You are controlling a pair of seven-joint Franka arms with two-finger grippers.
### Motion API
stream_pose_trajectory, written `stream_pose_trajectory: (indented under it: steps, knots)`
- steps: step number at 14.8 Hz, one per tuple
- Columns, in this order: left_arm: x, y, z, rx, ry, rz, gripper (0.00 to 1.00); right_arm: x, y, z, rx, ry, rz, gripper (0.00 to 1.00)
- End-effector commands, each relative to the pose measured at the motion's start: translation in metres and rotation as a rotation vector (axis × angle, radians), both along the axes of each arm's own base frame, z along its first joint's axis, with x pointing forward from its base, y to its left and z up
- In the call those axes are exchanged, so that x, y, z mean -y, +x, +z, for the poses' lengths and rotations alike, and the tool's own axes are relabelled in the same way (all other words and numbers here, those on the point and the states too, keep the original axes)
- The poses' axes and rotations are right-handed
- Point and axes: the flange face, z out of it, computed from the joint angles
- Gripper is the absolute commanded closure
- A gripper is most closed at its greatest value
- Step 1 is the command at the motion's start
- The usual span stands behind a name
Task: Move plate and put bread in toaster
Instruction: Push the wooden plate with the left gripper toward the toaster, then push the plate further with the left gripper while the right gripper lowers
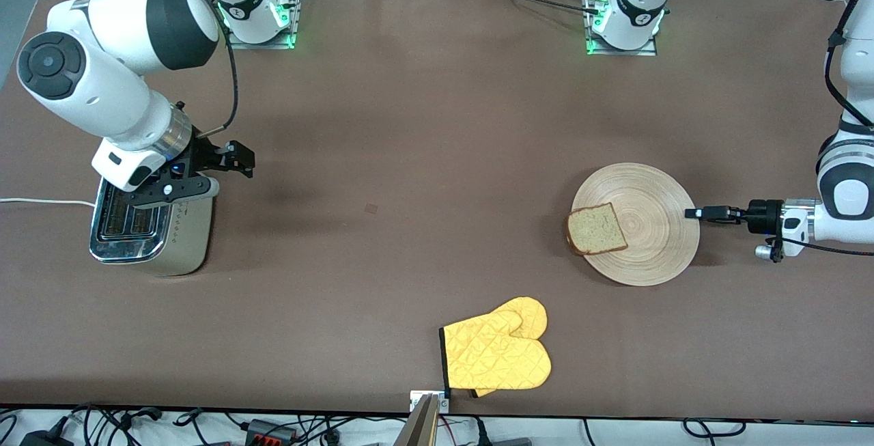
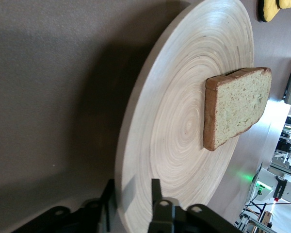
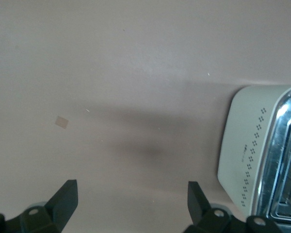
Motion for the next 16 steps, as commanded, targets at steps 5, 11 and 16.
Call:
stream_pose_trajectory:
  steps: [5, 11, 16]
  knots:
    - [0.049, 0.012, -0.004, -0.014, -0.143, -0.023, 0.99, -0.015, -0.005, 0.000, 0.001, 0.012, -0.075, 0.00]
    - [0.172, 0.029, -0.027, 0.000, -0.387, -0.084, 0.99, -0.012, -0.006, -0.006, -0.010, 0.009, -0.085, 0.00]
    - [0.327, 0.037, -0.018, 0.005, -0.526, -0.131, 0.99, -0.012, -0.002, -0.025, -0.042, -0.001, -0.086, 0.00]
